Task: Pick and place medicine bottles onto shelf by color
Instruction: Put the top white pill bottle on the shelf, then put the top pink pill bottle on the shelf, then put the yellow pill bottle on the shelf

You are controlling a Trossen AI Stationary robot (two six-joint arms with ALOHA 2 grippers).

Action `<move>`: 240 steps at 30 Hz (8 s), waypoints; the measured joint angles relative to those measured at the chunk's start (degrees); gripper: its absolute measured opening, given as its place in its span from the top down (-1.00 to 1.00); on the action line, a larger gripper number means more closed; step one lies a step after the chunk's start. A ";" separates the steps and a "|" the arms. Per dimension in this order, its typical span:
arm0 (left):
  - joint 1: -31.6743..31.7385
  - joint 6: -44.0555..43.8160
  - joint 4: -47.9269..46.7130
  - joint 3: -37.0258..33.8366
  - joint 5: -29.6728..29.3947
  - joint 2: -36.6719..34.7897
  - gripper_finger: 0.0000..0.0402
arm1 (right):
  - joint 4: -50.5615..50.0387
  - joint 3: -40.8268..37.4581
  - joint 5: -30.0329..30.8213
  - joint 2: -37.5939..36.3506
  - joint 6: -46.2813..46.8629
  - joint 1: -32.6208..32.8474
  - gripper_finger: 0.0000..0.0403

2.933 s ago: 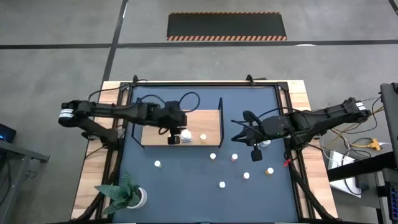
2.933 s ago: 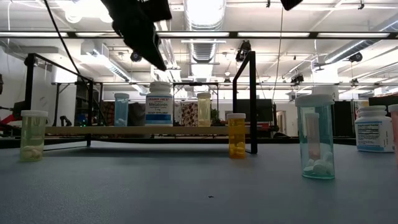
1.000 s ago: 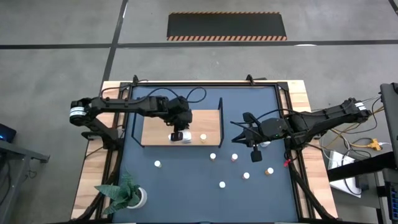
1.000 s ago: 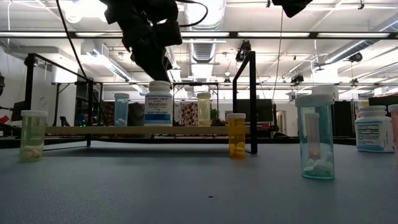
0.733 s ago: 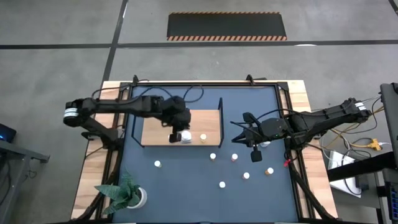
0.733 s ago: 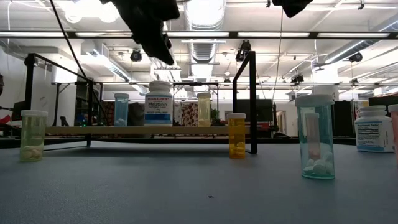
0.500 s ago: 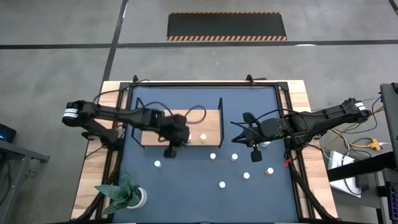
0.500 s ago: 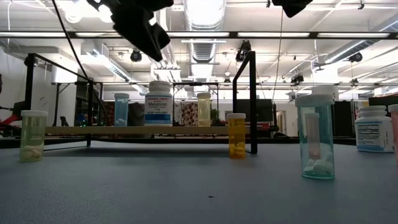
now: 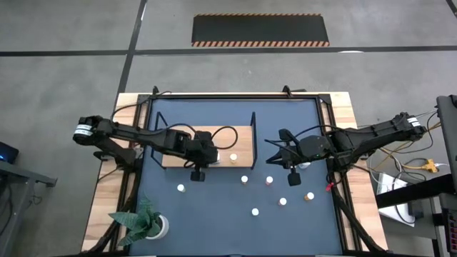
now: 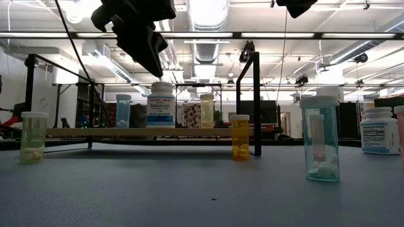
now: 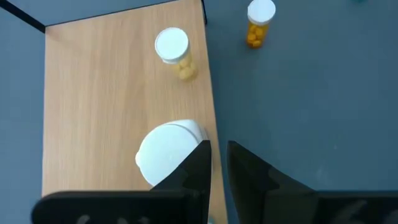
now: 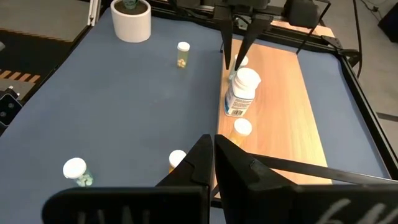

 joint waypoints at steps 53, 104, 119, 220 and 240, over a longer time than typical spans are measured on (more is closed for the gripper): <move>-6.51 15.56 29.21 0.07 1.29 -5.53 0.84 | -12.12 -3.13 -0.08 1.01 17.94 7.79 0.96; -6.49 21.62 32.92 0.02 -1.39 -8.39 0.84 | 0.52 -10.38 7.54 22.08 24.04 9.22 0.33; -6.49 22.69 32.61 0.02 -1.39 -8.49 0.84 | -0.26 -10.38 6.09 19.75 24.47 9.20 0.41; -6.51 26.56 73.66 -42.12 -4.19 -44.65 0.84 | -32.28 55.22 -7.67 61.09 -5.62 -27.82 0.42; -6.52 26.58 73.65 -42.13 -4.19 -44.65 0.84 | -31.85 55.21 -6.20 59.56 -5.32 -27.78 0.03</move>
